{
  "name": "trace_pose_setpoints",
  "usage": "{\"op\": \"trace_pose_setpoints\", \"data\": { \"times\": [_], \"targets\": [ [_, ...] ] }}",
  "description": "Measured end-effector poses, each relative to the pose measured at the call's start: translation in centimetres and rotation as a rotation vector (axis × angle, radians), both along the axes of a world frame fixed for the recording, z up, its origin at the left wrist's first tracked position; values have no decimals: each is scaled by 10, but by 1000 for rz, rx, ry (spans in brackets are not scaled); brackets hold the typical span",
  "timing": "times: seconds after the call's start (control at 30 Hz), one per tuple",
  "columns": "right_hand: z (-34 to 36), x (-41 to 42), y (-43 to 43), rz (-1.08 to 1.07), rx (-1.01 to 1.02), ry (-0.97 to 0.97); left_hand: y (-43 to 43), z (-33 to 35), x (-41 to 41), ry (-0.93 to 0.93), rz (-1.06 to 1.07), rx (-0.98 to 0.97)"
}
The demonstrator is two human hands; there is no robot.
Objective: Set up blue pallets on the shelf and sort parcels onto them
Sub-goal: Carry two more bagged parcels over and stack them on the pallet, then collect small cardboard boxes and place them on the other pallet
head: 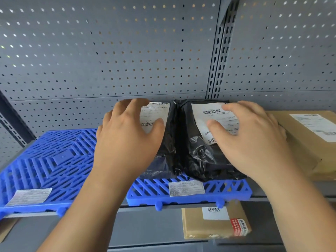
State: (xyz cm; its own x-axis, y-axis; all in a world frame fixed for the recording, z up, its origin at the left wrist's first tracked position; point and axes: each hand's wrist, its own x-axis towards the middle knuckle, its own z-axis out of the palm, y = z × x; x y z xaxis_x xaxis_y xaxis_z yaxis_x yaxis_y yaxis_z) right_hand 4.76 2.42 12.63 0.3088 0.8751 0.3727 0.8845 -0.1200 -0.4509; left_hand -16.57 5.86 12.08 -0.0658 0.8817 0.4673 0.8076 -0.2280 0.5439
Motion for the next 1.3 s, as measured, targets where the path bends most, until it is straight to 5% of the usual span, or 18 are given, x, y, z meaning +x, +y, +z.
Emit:
{"op": "trace_pose_setpoints", "data": {
  "times": [0.57, 1.3],
  "targets": [
    [-15, 38, -90, -53, 188, 98, -63, 14, 56, 3, -114, 96],
    [-51, 266, -380, -580, 41, 109, -263, -26, 355, 55, -741, 37]
  ]
}}
